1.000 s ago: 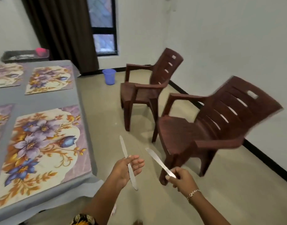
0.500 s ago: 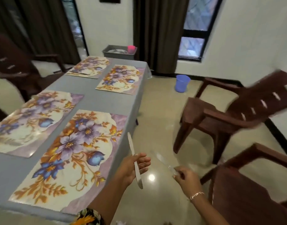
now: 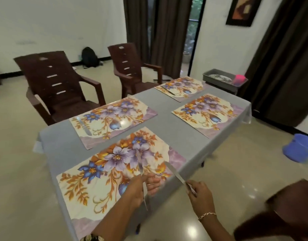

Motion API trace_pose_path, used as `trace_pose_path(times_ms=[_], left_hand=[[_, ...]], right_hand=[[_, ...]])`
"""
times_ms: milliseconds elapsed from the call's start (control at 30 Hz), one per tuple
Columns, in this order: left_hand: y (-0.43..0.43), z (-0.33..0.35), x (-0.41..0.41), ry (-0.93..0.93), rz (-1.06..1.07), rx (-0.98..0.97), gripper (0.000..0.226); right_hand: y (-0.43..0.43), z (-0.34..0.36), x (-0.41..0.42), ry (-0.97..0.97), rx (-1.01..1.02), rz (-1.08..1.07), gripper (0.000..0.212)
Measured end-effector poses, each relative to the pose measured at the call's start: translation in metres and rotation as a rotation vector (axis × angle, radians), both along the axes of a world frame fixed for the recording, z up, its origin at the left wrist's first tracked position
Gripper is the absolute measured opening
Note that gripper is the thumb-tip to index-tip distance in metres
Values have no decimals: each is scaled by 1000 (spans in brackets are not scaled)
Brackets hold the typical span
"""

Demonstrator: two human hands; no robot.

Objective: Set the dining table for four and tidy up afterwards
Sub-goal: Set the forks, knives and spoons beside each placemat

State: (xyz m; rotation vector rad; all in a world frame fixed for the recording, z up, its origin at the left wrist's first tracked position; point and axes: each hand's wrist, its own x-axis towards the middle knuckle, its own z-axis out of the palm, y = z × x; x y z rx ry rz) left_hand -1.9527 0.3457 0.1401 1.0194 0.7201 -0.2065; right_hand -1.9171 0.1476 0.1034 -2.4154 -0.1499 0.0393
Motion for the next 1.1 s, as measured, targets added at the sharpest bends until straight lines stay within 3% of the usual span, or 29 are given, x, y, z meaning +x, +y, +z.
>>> trace_pose_path(times_ms=[300, 500, 733, 833, 1000, 1100], left_hand=[[48, -17, 61, 36, 210, -53, 27], [59, -20, 85, 74, 304, -104, 26], [58, -26, 93, 112, 348, -95, 29], [54, -22, 92, 101, 360, -96, 28], [48, -18, 93, 88, 413, -89, 25], [41, -16, 95, 93, 424, -100, 24]], right_hand=[[77, -22, 117, 51, -145, 204, 28], [97, -27, 131, 21, -207, 282, 30], [94, -26, 130, -113, -484, 464, 28], [92, -22, 143, -159, -445, 509, 23], [82, -31, 176, -503, -425, 934, 53], [78, -39, 184, -475, -558, 1179, 82]])
